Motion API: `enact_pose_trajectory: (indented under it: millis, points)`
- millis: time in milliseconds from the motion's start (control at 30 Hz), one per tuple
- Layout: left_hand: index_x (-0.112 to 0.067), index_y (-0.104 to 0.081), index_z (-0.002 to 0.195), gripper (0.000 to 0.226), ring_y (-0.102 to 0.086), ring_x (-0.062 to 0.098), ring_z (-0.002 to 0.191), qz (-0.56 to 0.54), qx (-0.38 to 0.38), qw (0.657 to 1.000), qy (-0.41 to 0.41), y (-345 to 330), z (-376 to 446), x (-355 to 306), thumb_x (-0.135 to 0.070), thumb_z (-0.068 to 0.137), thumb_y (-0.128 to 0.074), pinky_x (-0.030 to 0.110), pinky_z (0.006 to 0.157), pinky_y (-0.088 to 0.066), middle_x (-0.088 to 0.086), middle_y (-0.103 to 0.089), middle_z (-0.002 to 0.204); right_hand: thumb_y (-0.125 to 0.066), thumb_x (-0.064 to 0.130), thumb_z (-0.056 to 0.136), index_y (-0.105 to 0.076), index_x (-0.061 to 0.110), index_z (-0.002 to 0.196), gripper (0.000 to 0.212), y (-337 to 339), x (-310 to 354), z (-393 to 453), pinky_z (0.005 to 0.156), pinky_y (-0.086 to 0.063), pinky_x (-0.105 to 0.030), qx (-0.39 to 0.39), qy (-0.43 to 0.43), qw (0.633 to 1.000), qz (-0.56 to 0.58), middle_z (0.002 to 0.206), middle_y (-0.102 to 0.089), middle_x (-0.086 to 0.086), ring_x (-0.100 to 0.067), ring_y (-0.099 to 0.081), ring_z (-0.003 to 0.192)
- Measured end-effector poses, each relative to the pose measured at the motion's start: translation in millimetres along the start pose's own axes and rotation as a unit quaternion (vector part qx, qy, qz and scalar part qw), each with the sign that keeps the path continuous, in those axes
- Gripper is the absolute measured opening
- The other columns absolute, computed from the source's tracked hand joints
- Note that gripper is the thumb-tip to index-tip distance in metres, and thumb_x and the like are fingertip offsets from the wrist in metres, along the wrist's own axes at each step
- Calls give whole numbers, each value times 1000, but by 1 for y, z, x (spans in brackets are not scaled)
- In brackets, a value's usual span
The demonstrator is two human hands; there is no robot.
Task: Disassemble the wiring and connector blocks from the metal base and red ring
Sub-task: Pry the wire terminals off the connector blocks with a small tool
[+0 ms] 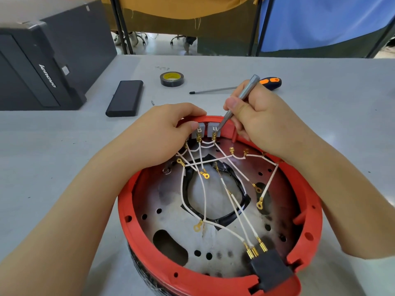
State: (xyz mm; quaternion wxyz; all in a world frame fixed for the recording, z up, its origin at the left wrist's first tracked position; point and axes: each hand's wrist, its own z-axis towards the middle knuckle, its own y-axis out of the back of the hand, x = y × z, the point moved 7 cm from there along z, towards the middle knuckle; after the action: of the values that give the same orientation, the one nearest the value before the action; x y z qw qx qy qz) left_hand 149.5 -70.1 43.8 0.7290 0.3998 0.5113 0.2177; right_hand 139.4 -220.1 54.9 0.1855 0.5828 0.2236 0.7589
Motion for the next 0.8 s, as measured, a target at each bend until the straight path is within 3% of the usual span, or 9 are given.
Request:
enact_pose_trajectory:
  millis: [233,400,533,800]
  points:
    - [-40,-53,128,35,-45,-10,101,-5,24,1000,-18,-4,0,0,-23,99,-44,-7,77,-27,-25,-55,114,-45,27,99,-46,27,81,18,-1,2,-6,61,-38,-32,-8,15,1000,-13,60,-46,8,-4,-42,48]
    - [-40,-54,126,36,-44,-15,89,-6,20,999,-24,-6,2,-2,-20,99,-43,-10,73,-27,-27,-55,108,-46,27,99,-49,24,84,16,-1,1,-3,63,-35,-27,0,-3,1000,-24,64,-48,10,-4,-44,56]
    - [-41,-55,125,36,-45,-28,69,-3,23,999,-25,-6,2,-3,-19,99,-43,-6,63,-29,-37,-50,88,-46,26,99,-50,23,87,14,0,-1,2,61,-33,-20,6,-21,1000,-19,63,-47,15,1,-45,52]
    - [-40,-55,123,35,-45,-27,66,0,28,999,-19,-7,2,-5,-18,99,-43,-4,61,-31,-31,-54,88,-45,25,100,-50,19,89,14,-1,-5,7,54,-33,-12,9,-43,999,-5,61,-46,17,13,-46,41]
